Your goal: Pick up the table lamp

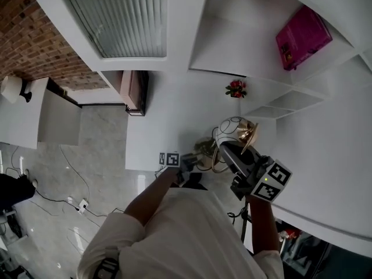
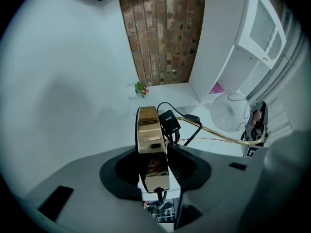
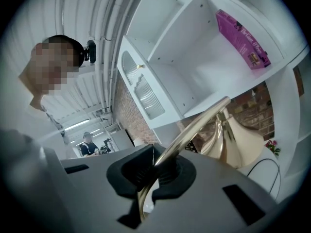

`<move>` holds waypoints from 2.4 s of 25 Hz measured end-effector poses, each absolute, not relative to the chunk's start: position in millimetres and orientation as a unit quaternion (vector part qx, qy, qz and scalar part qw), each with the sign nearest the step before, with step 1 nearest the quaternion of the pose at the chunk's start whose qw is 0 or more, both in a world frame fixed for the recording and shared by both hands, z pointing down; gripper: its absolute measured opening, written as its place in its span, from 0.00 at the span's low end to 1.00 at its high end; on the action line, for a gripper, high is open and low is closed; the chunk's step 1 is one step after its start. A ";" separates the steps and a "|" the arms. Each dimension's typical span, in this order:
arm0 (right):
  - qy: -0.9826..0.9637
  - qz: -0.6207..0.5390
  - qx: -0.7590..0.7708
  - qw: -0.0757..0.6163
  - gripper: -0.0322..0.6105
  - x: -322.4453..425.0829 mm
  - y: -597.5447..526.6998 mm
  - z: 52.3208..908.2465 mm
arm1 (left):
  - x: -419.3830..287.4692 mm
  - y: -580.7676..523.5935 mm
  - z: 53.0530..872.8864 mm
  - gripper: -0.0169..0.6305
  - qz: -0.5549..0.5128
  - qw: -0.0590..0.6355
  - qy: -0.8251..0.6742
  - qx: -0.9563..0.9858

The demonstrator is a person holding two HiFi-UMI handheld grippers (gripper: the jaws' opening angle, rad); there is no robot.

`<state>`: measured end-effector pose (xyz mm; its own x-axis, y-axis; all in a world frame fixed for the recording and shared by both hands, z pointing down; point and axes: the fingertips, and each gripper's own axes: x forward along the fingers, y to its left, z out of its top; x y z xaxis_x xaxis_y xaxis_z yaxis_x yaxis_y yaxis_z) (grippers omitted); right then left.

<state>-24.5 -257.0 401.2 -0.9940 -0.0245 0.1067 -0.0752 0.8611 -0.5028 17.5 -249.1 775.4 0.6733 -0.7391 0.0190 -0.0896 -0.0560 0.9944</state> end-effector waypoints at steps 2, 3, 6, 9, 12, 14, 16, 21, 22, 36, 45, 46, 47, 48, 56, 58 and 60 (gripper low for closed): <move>-0.965 0.253 0.026 0.055 0.08 -27.9 -246.2 399.2 | 15.7 -240.6 773.8 0.26 -0.258 0.619 -0.299 0.679; -0.966 0.249 0.028 0.058 0.08 -29.0 -241.3 398.3 | 15.2 -236.9 772.5 0.26 -0.256 0.620 -0.296 0.681; -0.968 0.239 0.035 0.061 0.09 -29.4 -230.1 395.3 | 14.3 -227.6 770.4 0.26 -0.247 0.622 -0.285 0.686; -0.969 0.234 0.046 0.062 0.09 -25.9 -222.5 393.5 | 17.4 -220.7 768.5 0.26 -0.235 0.628 -0.271 0.691; -0.970 0.227 0.054 0.067 0.10 -19.1 -215.9 393.3 | 25.6 -213.6 767.1 0.26 -0.220 0.633 -0.255 0.697; -0.970 0.223 0.062 0.070 0.10 -13.4 -212.4 393.6 | 30.7 -210.3 765.8 0.26 -0.215 0.634 -0.248 0.700; -0.970 0.221 0.070 0.072 0.10 -6.7 -207.4 393.5 | 36.2 -206.0 765.5 0.26 -0.213 0.637 -0.241 0.701; -0.970 0.212 0.085 0.078 0.10 10.5 -191.9 392.7 | 51.9 -195.5 764.8 0.25 -0.211 0.641 -0.230 0.701; -0.971 0.211 0.087 0.078 0.10 14.3 -187.6 392.4 | 54.9 -192.7 765.3 0.25 -0.210 0.641 -0.230 0.701; -0.975 0.193 0.090 0.069 0.11 71.8 -99.8 387.0 | 100.1 -115.8 759.5 0.24 -0.224 0.635 -0.230 0.703; -0.980 0.177 0.074 0.048 0.11 91.7 -38.5 368.6 | 104.7 -64.2 742.5 0.24 -0.242 0.613 -0.251 0.710; -0.981 0.174 0.069 0.049 0.12 92.3 -31.9 366.5 | 105.2 -58.5 740.4 0.24 -0.241 0.612 -0.250 0.710; -0.982 0.170 0.066 0.052 0.12 92.5 -25.7 364.9 | 105.5 -53.8 738.6 0.24 -0.241 0.611 -0.251 0.711; -0.983 0.166 0.063 0.055 0.12 92.1 -20.2 363.7 | 105.3 -49.7 737.0 0.24 -0.241 0.610 -0.253 0.711; -0.985 0.151 0.056 0.056 0.13 79.8 3.1 351.7 | 93.7 -35.0 717.7 0.24 -0.255 0.599 -0.241 0.719; -0.986 0.150 0.057 0.055 0.13 73.1 5.2 349.5 | 86.2 -34.4 714.3 0.24 -0.255 0.596 -0.237 0.723; -0.986 0.148 0.059 0.057 0.13 64.6 6.0 348.0 | 74.8 -33.6 718.5 0.24 -0.242 0.601 -0.247 0.720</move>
